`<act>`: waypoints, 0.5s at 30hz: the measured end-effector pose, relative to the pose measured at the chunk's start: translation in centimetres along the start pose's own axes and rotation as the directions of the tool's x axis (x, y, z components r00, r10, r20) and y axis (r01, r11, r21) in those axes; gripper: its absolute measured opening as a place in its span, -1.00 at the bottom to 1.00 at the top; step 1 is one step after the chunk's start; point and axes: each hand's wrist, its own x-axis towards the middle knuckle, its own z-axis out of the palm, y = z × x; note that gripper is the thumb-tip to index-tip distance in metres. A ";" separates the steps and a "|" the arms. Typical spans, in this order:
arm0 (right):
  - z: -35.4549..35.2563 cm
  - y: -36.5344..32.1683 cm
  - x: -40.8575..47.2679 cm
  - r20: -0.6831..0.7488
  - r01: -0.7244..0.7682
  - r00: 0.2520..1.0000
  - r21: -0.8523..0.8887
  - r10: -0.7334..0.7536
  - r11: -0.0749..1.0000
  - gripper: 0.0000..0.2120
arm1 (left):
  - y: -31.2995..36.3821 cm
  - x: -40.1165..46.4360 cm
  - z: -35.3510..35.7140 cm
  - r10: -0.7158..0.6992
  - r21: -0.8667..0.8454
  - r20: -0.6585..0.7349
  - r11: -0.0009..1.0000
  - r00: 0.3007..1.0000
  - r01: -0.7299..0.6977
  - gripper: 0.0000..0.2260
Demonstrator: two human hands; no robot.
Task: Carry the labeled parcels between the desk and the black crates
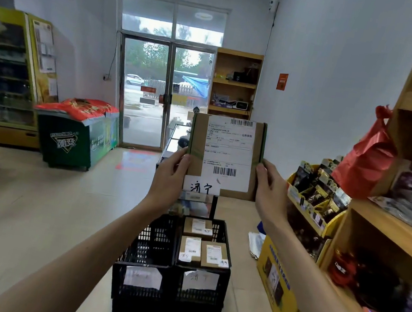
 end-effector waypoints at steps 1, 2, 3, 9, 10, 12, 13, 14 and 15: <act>0.4 0.6 1.1 0.004 -0.009 1.000 0.002 0.009 1.000 -0.66 | -0.6 1.1 0.2 0.003 -0.007 -0.001 1.000 1.000 -0.003 -0.75; 1.0 1.2 2.5 0.003 -0.010 1.000 -0.003 0.010 1.000 -0.66 | -1.4 2.5 0.5 0.000 -0.019 -0.005 1.000 1.000 0.000 -0.74; 1.4 1.7 3.7 0.000 -0.009 1.000 -0.007 0.009 1.000 -0.66 | -2.0 3.7 0.7 -0.007 -0.030 -0.010 1.000 1.000 0.007 -0.72; 5.0 5.2 11.6 0.016 0.001 1.000 -0.031 -0.001 1.000 -0.66 | -6.8 12.4 1.1 -0.027 -0.071 -0.050 0.997 0.998 0.024 -0.68; 5.5 6.0 12.8 0.013 0.000 1.000 -0.033 0.000 0.999 -0.65 | -7.6 13.8 1.2 -0.019 -0.067 -0.045 0.998 0.999 0.016 -0.69; 6.3 7.7 15.1 0.000 -0.008 1.000 -0.036 0.008 0.999 -0.66 | -9.2 16.4 1.5 -0.010 -0.057 -0.024 0.998 1.000 0.009 -0.71; 6.7 8.5 16.1 -0.008 -0.008 1.000 -0.039 0.008 0.999 -0.67 | -10.1 17.6 1.7 -0.013 -0.047 -0.014 0.999 1.000 0.012 -0.71; 7.0 9.3 17.0 -0.014 -0.004 1.000 -0.046 0.004 0.999 -0.67 | -11.0 18.7 1.9 -0.014 -0.035 -0.003 0.999 1.000 0.014 -0.70; 7.4 10.2 17.9 -0.019 0.001 1.000 -0.056 -0.002 0.998 -0.67 | -12.0 19.7 2.0 -0.015 -0.025 0.003 1.000 1.000 0.015 -0.69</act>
